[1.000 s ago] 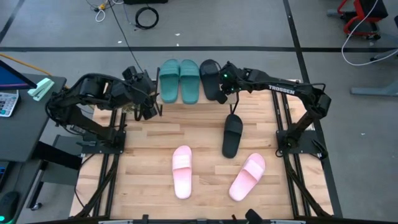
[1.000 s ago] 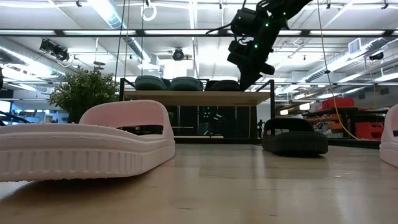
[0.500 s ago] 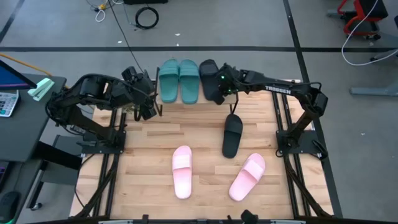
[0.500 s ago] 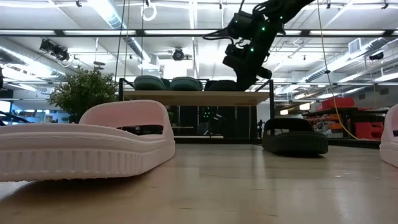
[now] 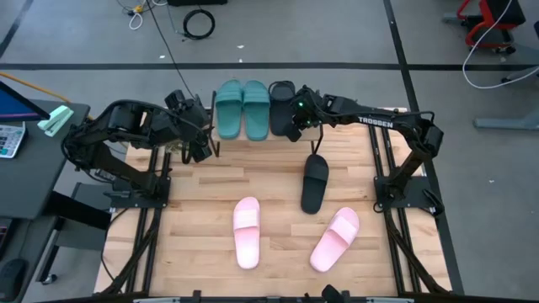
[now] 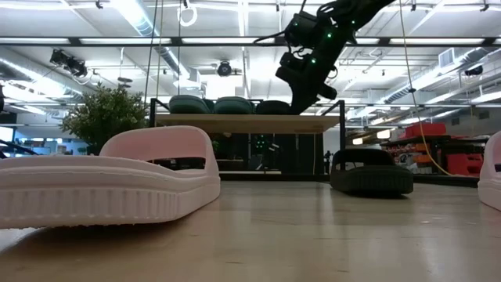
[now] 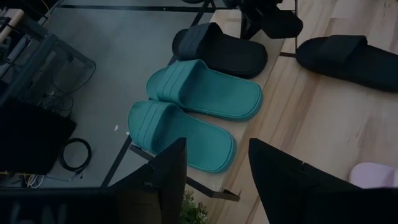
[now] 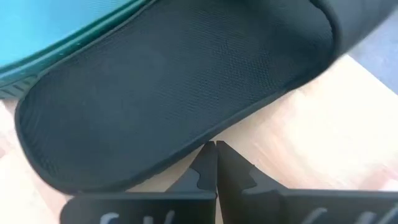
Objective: Pick and place slides into the shelf
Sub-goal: Put the bottom black slide on the shelf, then put the black slide on the shelf
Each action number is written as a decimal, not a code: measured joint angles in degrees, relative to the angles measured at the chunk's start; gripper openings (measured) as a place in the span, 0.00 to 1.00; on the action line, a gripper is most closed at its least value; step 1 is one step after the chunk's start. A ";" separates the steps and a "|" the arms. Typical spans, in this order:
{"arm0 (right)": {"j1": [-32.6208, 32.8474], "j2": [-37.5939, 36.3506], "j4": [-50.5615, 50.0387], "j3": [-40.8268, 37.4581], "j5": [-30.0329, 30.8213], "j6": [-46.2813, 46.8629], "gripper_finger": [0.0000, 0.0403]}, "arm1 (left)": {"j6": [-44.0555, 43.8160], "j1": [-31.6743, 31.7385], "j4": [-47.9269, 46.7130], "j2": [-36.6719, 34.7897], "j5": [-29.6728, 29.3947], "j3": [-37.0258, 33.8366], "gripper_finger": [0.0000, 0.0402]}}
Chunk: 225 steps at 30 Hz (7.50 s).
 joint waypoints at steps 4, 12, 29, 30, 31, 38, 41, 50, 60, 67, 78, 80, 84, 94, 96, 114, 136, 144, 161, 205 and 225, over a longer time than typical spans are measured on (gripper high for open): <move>0.85 -0.01 1.05 0.00 -0.77 -0.04 0.00 | 0.00 0.00 0.00 0.00 0.00 0.00 0.46; 1.19 -0.02 -1.44 0.00 2.90 1.08 0.00 | -0.02 0.00 0.00 0.00 -0.01 0.00 0.44; -6.83 -0.04 4.04 0.00 4.74 1.94 0.00 | 0.02 0.00 0.00 0.00 -0.02 0.00 0.44; -7.11 -0.04 4.31 0.00 4.37 2.31 0.00 | 0.04 0.00 0.00 0.00 0.00 0.00 0.44; -7.38 -0.04 4.45 0.00 3.83 2.67 0.00 | 0.04 0.00 0.00 0.01 -0.02 0.00 0.44; -7.86 -0.07 4.84 0.00 2.34 3.30 0.00 | 0.07 -0.01 0.00 0.01 -0.01 0.00 0.45; -7.82 0.01 5.51 0.00 2.22 3.39 0.00 | 0.07 -0.02 0.00 0.00 -0.01 0.00 0.46; -7.65 1.16 7.18 0.01 1.81 4.43 0.00 | 0.09 -0.02 0.00 0.02 0.00 0.00 0.44; -7.71 3.63 8.70 0.02 1.33 4.48 0.00 | 0.15 -0.02 0.00 0.02 -0.01 0.00 0.45; -7.69 4.93 12.13 0.02 0.68 4.40 0.00 | 0.15 0.00 0.00 0.02 -0.01 0.00 0.44; -7.64 4.85 15.38 0.00 -4.08 4.87 0.00 | 0.15 0.00 -0.04 0.02 -0.02 0.00 0.45; -7.69 4.85 15.35 0.00 -4.46 4.87 0.00 | 0.13 -0.02 -0.04 0.02 0.00 0.00 0.45; -7.68 4.81 14.31 0.00 -4.07 4.84 0.00 | 0.08 -0.01 -0.07 0.02 -0.01 0.00 0.44; -7.56 3.52 12.74 0.00 -2.89 4.82 0.03 | 0.02 -0.01 -0.44 0.02 0.00 0.00 0.46; -7.56 2.23 12.79 0.00 -2.88 4.80 0.03 | 0.00 -0.01 -0.44 0.02 0.00 0.00 0.45; 6.21 -19.78 -4.37 0.02 -33.56 -0.97 0.03 | -0.04 0.00 -0.42 0.02 0.00 0.00 0.44; 40.37 -12.71 -10.43 0.02 -6.60 -3.63 0.14 | -2.78 -0.05 -0.39 0.02 0.00 0.00 0.45; 40.68 -5.12 -15.54 0.02 0.37 0.97 0.35 | -3.02 -0.05 -0.42 0.02 0.03 0.00 0.45; 48.17 8.42 -33.24 0.02 23.00 22.31 0.48 | -2.99 -0.04 -1.79 0.04 0.03 0.00 0.45; 34.19 9.07 -22.60 -15.04 29.46 23.71 0.11 | -3.96 -0.05 -1.78 0.04 0.03 0.00 0.44; 47.94 9.16 -24.65 0.84 37.60 19.31 0.02 | -4.21 -0.05 -2.60 0.04 0.01 0.00 0.44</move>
